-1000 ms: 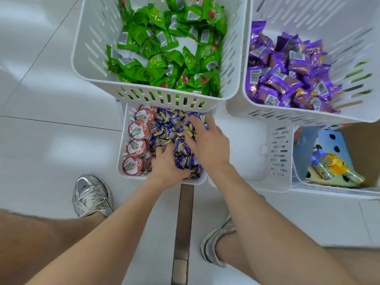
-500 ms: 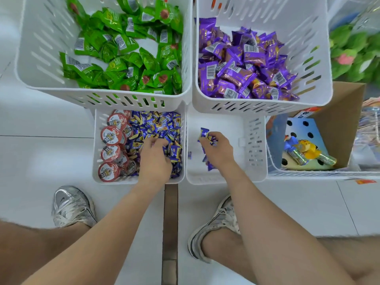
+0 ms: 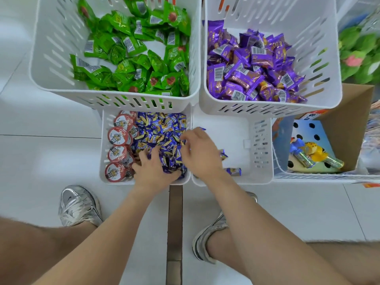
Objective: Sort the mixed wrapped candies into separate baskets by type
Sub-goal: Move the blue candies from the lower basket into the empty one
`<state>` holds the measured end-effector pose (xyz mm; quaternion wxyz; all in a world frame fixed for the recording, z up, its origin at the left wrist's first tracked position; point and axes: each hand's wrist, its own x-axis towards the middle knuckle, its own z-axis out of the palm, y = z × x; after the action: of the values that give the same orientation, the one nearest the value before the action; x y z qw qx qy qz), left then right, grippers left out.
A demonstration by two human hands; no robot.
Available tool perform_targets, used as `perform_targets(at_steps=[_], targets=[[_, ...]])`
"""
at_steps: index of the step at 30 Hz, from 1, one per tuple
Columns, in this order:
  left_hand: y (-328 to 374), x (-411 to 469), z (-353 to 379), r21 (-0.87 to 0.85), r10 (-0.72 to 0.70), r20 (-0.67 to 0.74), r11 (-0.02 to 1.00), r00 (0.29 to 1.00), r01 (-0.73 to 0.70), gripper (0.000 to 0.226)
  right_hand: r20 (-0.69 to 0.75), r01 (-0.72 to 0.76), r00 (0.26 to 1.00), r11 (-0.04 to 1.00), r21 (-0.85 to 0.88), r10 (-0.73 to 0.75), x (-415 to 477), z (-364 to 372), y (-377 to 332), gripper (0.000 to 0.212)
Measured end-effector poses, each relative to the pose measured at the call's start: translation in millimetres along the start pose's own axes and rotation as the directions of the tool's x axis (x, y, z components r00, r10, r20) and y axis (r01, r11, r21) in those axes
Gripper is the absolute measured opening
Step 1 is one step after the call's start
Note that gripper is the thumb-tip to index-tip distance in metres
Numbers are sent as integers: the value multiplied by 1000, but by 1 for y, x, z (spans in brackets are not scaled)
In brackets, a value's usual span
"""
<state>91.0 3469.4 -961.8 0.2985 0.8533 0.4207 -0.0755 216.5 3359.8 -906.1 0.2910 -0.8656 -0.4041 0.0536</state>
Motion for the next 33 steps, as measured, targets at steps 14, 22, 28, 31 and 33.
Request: perform_targets(at_steps=[14, 22, 28, 31, 33], targets=[[8, 20, 1, -39, 386, -56, 921, 921, -388, 43, -175, 52, 982, 992, -113, -71, 0, 15, 29, 37], [-16, 23, -33, -139, 360, -125, 916, 925, -375, 42, 330, 227, 935, 931, -287, -127, 11, 52, -23, 80], [-26, 22, -57, 6, 369, -111, 929, 923, -370, 37, 429, 209, 900, 791, -575, 75, 16, 71, -33, 62], [-27, 22, -64, -46, 330, -156, 939, 931, -340, 42, 436, 208, 899, 831, -516, 47, 25, 62, -36, 49], [-26, 21, -66, -81, 298, -174, 946, 939, -315, 46, 377, 179, 926, 861, -476, 16, 28, 57, -35, 49]])
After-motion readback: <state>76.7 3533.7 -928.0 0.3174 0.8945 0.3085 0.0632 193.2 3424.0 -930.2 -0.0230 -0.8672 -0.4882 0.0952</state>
